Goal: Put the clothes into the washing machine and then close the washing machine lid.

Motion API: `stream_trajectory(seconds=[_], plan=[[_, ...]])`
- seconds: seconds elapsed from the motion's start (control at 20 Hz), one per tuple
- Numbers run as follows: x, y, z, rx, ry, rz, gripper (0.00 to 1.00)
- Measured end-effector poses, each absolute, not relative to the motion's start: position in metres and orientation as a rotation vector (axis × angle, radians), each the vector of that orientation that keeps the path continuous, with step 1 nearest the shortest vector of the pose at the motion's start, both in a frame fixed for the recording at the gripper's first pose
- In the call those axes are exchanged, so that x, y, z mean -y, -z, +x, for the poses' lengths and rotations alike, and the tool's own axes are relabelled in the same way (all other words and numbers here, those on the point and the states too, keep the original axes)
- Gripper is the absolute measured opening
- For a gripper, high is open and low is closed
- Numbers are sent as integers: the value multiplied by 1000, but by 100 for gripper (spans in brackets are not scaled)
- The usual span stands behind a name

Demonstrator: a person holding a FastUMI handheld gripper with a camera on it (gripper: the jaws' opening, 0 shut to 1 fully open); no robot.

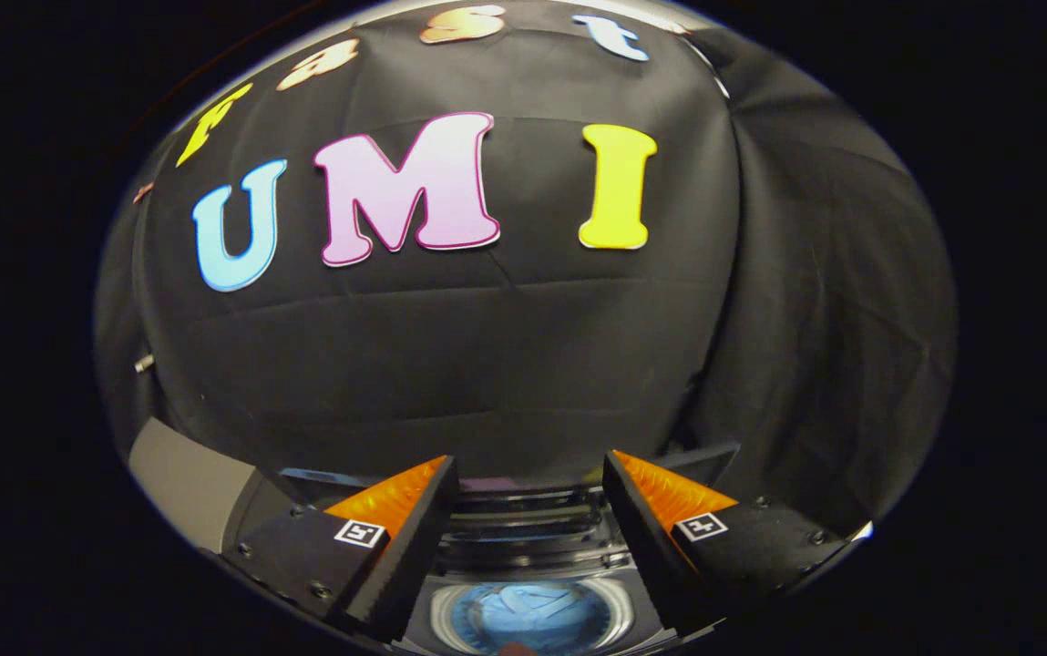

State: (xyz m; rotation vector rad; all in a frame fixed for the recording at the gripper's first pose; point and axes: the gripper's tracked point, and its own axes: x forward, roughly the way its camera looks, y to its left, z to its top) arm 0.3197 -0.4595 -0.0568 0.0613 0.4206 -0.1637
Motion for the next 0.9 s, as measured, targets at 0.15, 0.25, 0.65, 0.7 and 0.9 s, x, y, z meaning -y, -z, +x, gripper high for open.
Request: stream_trajectory(seconds=[0.15, 0.25, 0.65, 0.7, 0.9], plan=[[456, 55, 346, -438, 157, 63, 99], [454, 64, 360, -471, 150, 51, 99], [452, 112, 367, -613, 141, 18, 98], [451, 112, 367, -616, 140, 25, 97], [448, 114, 367, -603, 119, 48, 98]])
